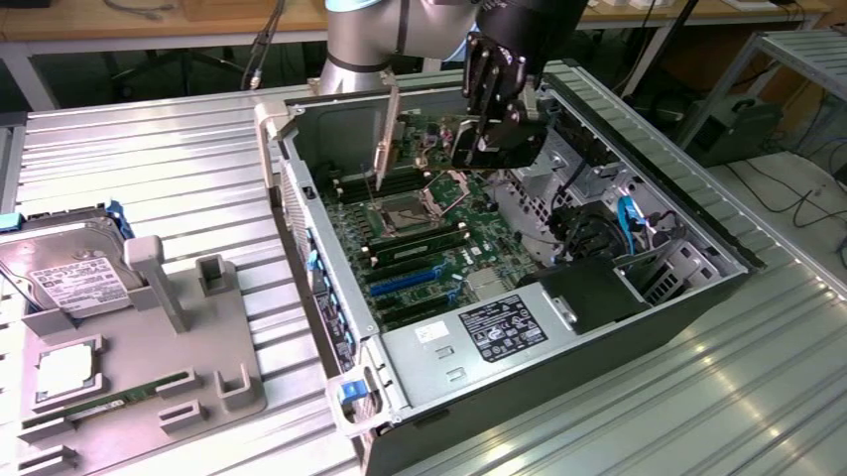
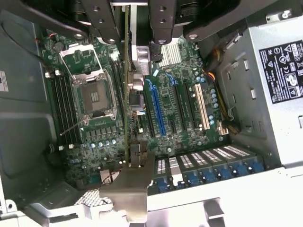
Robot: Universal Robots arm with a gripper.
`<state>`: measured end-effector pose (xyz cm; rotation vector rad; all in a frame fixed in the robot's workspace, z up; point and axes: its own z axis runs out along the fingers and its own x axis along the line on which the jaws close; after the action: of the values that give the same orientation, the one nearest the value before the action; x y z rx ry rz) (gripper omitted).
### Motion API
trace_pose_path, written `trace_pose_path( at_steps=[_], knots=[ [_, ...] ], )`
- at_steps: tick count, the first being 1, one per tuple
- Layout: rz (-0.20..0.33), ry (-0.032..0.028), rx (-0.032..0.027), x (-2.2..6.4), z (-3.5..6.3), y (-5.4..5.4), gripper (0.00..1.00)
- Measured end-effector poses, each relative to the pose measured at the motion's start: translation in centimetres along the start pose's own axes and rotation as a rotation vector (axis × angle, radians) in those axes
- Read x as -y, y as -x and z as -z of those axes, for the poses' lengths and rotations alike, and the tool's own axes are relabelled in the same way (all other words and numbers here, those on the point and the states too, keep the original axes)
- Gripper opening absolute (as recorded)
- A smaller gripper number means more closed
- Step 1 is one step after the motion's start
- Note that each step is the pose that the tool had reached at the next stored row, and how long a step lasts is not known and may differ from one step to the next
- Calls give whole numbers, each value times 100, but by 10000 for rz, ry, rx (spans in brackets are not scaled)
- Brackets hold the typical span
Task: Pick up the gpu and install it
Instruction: 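Insert the gpu into the slot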
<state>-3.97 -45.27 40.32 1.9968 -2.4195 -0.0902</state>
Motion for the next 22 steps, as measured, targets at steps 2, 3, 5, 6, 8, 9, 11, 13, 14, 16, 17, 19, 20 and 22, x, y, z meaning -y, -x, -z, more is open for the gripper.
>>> trace_pose_path(
  at_steps=[2, 3, 5, 6, 8, 9, 11, 13, 14, 16, 17, 19, 20, 22],
  knots=[
    [255, 11, -13, 2, -2, 0, 28],
    [387, 16, -20, 2, -3, 0, 28],
    [609, 26, -31, 3, -5, 1, 28],
    [766, 32, -39, 4, -6, 1, 28],
    [1088, 46, -54, 7, -9, 1, 28],
    [1217, 52, -60, 8, -10, 2, 28],
    [1521, 66, -75, 14, -14, 3, 28],
    [1799, 79, -89, 14, -16, 2, 28],
    [1922, 83, -95, 15, -17, 3, 28],
    [2084, 98, -116, 16, -18, 4, 28],
    [2162, 106, -134, 16, -20, 4, 28],
    [2327, 116, -149, 16, -21, 4, 28],
    [2346, 118, -149, 16, -22, 4, 28],
    [2348, 116, -151, 17, -23, 4, 28]
  ],
)
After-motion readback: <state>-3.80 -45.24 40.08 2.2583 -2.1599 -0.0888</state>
